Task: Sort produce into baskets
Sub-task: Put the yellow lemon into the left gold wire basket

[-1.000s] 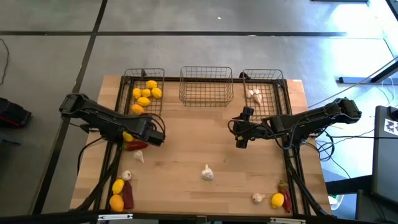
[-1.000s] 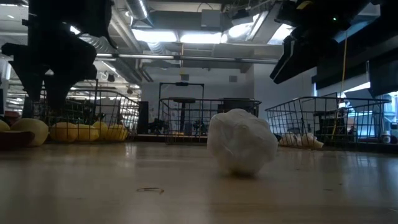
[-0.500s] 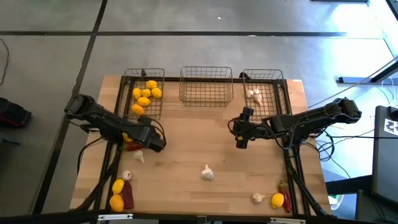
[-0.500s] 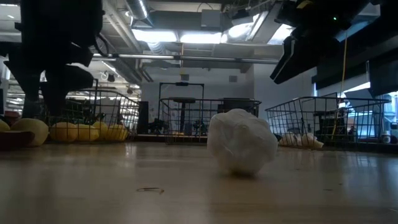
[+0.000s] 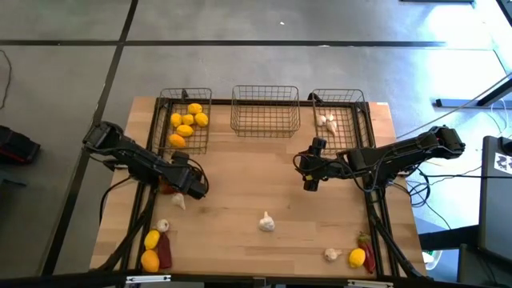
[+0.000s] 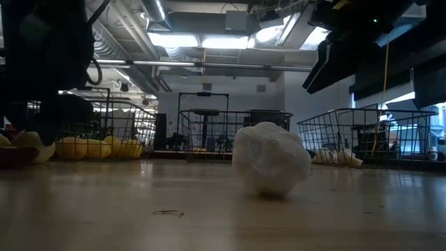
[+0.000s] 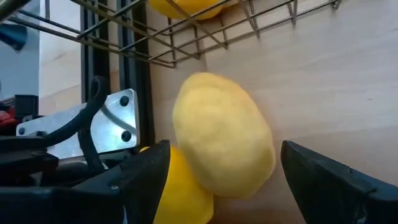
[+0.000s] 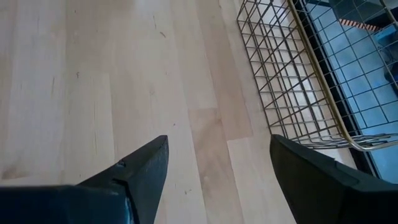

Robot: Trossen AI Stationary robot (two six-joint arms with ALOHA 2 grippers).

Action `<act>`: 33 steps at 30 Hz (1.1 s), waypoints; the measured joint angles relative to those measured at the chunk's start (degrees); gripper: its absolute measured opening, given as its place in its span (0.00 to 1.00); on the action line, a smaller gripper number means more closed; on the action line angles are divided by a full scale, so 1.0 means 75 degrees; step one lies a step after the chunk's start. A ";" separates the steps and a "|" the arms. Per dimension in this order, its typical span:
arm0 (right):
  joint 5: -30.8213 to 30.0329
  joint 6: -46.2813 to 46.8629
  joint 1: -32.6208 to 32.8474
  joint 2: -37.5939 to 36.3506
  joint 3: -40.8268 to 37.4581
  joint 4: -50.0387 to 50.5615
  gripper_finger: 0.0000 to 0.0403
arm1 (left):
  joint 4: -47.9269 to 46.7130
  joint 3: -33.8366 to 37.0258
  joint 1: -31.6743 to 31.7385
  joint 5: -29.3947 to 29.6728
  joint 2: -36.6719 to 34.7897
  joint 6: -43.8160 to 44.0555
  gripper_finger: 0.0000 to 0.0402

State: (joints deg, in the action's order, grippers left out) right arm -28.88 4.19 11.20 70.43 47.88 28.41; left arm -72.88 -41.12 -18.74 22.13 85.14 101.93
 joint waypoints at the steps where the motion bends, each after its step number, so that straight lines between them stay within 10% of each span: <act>1: 0.0000 0.0001 0.0000 0.0000 0.0000 0.0004 0.68 | 0.0013 0.0000 0.0000 -0.0008 0.0000 -0.0021 0.75; 14: -0.0009 0.0000 0.0003 0.0000 0.0002 -0.0001 0.68 | 0.1299 0.0404 0.0515 -0.0685 0.0000 -0.1071 0.75; 33: -0.0010 0.0000 0.0001 0.0000 0.0000 0.0005 0.68 | -0.0056 -0.0212 0.0734 -0.0568 -0.0063 -0.1827 0.75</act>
State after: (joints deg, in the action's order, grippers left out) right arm -28.96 4.19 11.21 70.43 47.88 28.45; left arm -73.30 -42.72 -13.23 17.87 84.67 88.23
